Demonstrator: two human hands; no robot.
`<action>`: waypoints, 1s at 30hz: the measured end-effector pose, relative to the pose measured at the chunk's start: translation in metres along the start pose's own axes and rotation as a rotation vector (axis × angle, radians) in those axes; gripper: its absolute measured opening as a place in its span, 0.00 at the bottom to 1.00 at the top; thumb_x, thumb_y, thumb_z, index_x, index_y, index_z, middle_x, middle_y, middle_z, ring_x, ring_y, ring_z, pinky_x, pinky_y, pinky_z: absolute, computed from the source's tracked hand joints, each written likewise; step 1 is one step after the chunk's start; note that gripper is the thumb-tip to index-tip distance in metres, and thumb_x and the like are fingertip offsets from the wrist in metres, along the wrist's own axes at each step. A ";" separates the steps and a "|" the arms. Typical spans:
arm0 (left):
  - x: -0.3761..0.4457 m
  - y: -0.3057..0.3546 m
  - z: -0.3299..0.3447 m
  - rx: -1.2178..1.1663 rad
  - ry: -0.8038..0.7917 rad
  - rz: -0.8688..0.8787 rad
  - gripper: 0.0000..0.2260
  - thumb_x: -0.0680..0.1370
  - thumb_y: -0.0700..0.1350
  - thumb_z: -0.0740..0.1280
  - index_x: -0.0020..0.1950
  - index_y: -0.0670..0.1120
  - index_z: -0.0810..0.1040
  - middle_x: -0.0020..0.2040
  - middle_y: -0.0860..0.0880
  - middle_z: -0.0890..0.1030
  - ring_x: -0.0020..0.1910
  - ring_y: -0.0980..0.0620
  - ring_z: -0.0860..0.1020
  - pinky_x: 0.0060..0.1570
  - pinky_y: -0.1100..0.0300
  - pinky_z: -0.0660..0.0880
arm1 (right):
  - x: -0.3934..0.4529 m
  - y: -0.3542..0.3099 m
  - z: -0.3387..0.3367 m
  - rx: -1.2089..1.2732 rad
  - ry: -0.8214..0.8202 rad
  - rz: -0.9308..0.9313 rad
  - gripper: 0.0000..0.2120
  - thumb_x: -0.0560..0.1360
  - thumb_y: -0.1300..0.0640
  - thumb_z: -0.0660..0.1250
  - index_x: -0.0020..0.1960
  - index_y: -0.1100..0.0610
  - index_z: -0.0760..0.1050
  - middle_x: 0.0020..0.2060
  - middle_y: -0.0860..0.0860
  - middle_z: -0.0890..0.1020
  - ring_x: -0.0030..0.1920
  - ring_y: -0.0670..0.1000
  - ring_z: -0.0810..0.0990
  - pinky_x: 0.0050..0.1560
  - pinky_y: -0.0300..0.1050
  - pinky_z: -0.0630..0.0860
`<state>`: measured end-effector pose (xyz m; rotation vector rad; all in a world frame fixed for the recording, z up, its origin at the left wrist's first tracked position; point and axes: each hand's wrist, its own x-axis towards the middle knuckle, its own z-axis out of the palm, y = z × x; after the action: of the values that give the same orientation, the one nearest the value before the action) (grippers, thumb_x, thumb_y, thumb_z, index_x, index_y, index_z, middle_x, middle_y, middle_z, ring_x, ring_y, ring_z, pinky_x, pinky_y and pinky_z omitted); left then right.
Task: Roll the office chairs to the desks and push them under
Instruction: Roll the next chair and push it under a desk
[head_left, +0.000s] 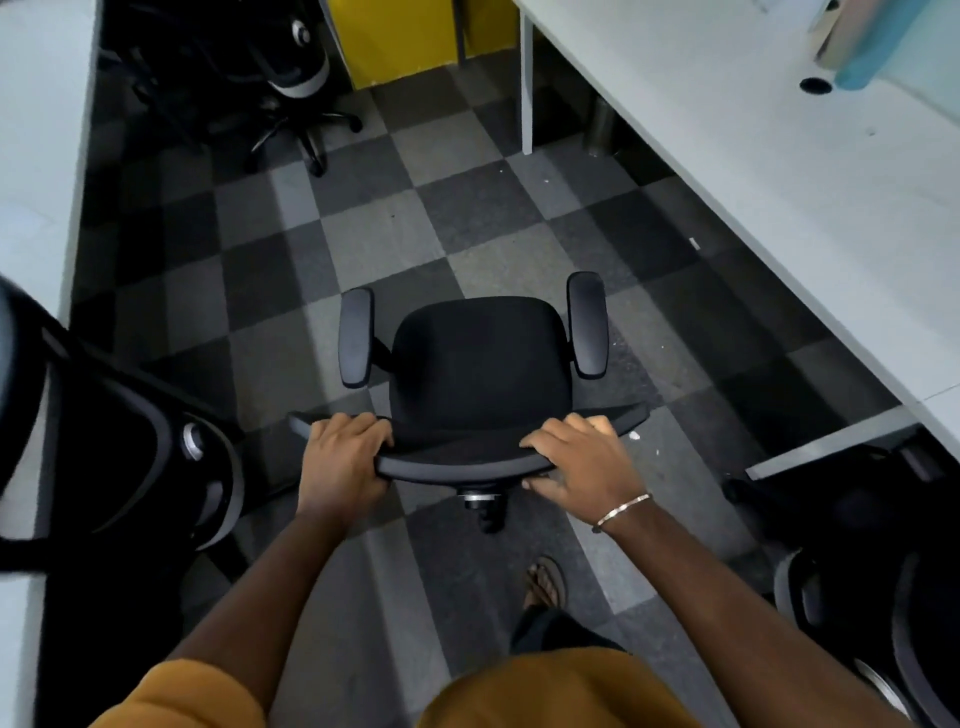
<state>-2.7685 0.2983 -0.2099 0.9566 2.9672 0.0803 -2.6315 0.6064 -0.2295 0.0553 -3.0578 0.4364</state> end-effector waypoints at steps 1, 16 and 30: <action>0.011 -0.004 0.000 0.002 -0.011 -0.022 0.12 0.65 0.46 0.74 0.45 0.54 0.74 0.42 0.56 0.74 0.43 0.49 0.72 0.46 0.50 0.67 | 0.011 0.008 -0.002 0.004 0.001 0.030 0.24 0.67 0.30 0.68 0.55 0.45 0.80 0.45 0.40 0.76 0.48 0.48 0.76 0.51 0.47 0.64; 0.132 -0.044 0.007 0.007 0.012 0.218 0.12 0.65 0.44 0.73 0.45 0.53 0.76 0.43 0.54 0.77 0.43 0.47 0.75 0.46 0.49 0.67 | 0.082 0.037 -0.011 0.022 0.070 0.295 0.30 0.59 0.23 0.66 0.44 0.47 0.80 0.39 0.42 0.74 0.43 0.48 0.73 0.46 0.44 0.58; 0.266 -0.151 -0.008 0.021 -0.099 0.510 0.13 0.65 0.41 0.72 0.46 0.55 0.80 0.44 0.54 0.78 0.45 0.46 0.76 0.51 0.49 0.70 | 0.159 -0.075 0.028 0.049 0.138 0.697 0.26 0.58 0.26 0.74 0.43 0.46 0.78 0.37 0.40 0.73 0.41 0.48 0.74 0.49 0.47 0.68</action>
<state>-3.0726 0.3306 -0.2123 1.6392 2.5664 0.0079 -2.7881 0.5223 -0.2267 -1.0083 -2.8399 0.5086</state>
